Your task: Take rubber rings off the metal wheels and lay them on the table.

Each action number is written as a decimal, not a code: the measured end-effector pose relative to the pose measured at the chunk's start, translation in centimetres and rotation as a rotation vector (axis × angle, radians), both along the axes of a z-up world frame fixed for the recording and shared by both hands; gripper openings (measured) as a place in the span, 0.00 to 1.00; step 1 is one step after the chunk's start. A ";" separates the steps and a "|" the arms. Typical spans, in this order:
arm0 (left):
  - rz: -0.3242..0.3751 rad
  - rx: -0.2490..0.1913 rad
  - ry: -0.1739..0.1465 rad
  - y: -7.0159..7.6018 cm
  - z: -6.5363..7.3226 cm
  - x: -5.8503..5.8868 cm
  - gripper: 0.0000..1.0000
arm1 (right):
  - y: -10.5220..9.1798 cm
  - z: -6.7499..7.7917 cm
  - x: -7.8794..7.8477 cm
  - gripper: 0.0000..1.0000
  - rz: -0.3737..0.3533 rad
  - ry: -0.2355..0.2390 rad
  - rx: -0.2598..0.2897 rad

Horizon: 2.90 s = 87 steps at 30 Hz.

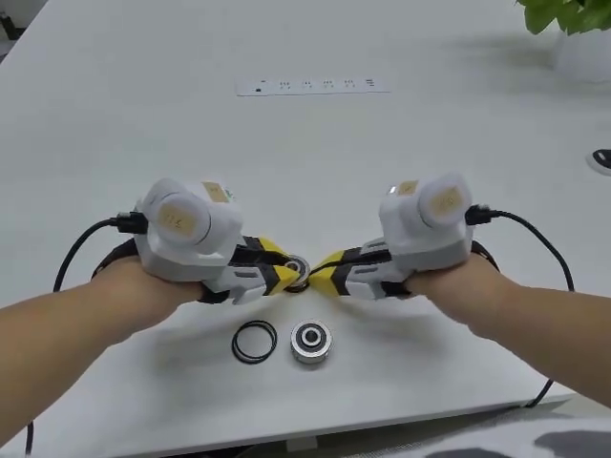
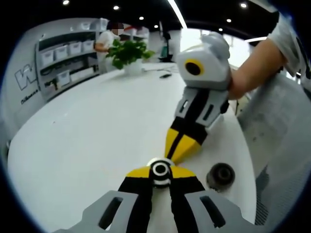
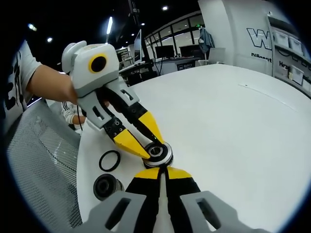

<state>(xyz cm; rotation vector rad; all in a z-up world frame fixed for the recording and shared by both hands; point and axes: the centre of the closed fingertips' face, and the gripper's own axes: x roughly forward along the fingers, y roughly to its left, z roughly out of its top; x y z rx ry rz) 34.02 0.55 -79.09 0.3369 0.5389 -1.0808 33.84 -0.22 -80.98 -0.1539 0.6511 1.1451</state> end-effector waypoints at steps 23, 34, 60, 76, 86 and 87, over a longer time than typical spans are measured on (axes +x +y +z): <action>0.006 0.018 -0.007 0.1 -0.2 -0.1 0.12 | -0.3 2.1 -0.1 0.00 -0.137 0.109 0.140; 0.022 0.038 -0.014 0.2 -0.2 0.0 0.12 | -0.2 1.8 0.1 0.00 -0.139 0.117 0.134; 0.039 0.048 -0.022 0.1 -0.4 0.2 0.12 | 1.9 2.8 -0.9 0.00 -0.056 0.101 0.162; -0.001 0.026 0.011 0.2 0.4 -1.3 0.23 | 1.5 3.1 -0.4 0.00 -0.075 0.114 0.174; 0.000 -0.039 -0.004 0.7 2.4 -1.7 0.30 | 1.1 4.1 -0.2 0.00 -0.079 0.113 0.207; 0.002 -0.045 -0.004 0.8 2.6 -1.7 0.30 | 1.1 4.1 -0.2 0.00 -0.078 0.112 0.207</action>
